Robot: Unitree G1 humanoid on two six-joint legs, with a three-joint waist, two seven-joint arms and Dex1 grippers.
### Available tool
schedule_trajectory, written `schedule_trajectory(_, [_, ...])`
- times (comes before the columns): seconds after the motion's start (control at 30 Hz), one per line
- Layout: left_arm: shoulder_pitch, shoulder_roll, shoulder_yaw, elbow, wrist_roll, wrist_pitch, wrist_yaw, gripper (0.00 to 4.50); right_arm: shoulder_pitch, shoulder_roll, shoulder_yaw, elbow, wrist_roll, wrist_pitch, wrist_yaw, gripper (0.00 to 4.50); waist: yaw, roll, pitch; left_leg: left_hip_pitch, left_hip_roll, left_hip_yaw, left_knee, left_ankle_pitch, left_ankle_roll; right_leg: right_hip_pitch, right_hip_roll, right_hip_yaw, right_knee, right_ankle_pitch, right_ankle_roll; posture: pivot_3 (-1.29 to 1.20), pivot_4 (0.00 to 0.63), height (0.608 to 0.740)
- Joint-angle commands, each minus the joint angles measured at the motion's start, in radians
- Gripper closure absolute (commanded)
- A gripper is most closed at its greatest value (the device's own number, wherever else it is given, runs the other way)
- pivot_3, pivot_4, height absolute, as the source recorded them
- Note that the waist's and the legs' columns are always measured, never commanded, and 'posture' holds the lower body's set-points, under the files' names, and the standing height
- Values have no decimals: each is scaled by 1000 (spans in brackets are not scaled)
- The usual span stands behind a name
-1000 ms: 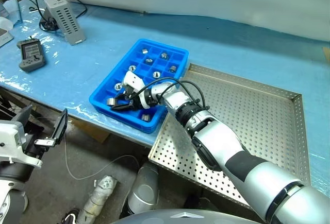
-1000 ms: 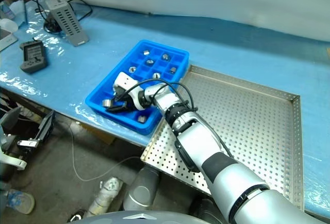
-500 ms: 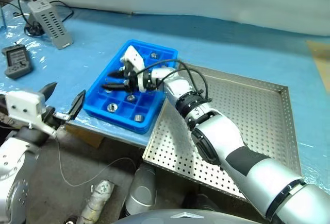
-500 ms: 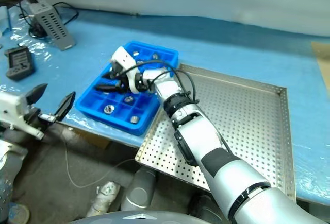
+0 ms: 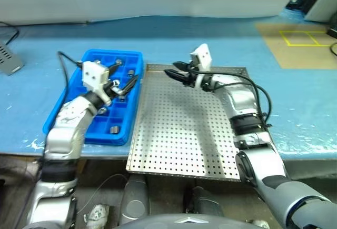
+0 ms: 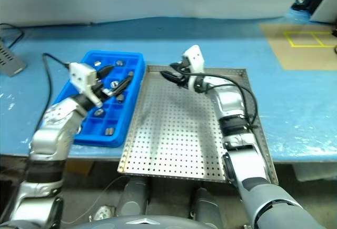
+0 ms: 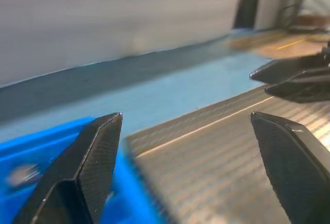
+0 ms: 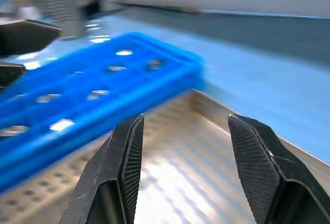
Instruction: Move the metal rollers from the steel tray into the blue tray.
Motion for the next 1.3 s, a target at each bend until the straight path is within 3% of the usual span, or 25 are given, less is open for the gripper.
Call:
schedule_trajectory(0.03, [-57, -37, -35, 75, 34, -77, -25, 229, 12, -8, -13, -104, -8, 36, -94, 1824, -33, 0, 0, 1, 0, 1, -1, 0, 0, 0, 0, 0, 0, 0, 0, 30, 150, 740])
schedule_trajectory(0.17, [-99, -74, -57, 149, 52, -135, -52, 229, 19, -18, -10, -141, -14, 46, -148, 1824, -69, 0, 0, 2, 0, 1, -2, 0, 0, 0, 1, 1, 0, 0, -1, 21, 150, 740])
schedule_trajectory(0.37, [-114, -114, -50, 189, 59, -185, -42, 229, 4, -21, -4, -143, -11, 38, -187, 1824, -65, 0, 0, 3, -1, 1, -2, -1, 2, 3, -1, 0, -1, 0, -1, 47, 150, 740])
schedule_trajectory(0.73, [-60, -71, -10, 126, 43, -164, -27, 229, -14, 18, 7, -28, -37, -63, -249, 1824, -63, 0, 0, 3, -1, 1, -1, -1, 3, 4, -3, -1, -2, 0, -1, 110, 150, 740])
schedule_trajectory(0.97, [-117, -56, 11, 174, 70, -157, 13, 229, -41, 81, -29, 101, -64, -159, -419, 1824, -59, 0, 0, 2, -1, 2, -1, -1, 3, 4, -4, -3, -2, 0, -1, 88, 150, 740])
schedule_trajectory(1.3, [-194, -56, 18, 208, 75, -136, 23, 229, -87, 122, -30, 192, -70, -267, -493, 1824, -64, 1, 0, 2, -2, 2, -2, -1, 3, 4, -4, -3, -3, 0, -1, 65, 150, 740])
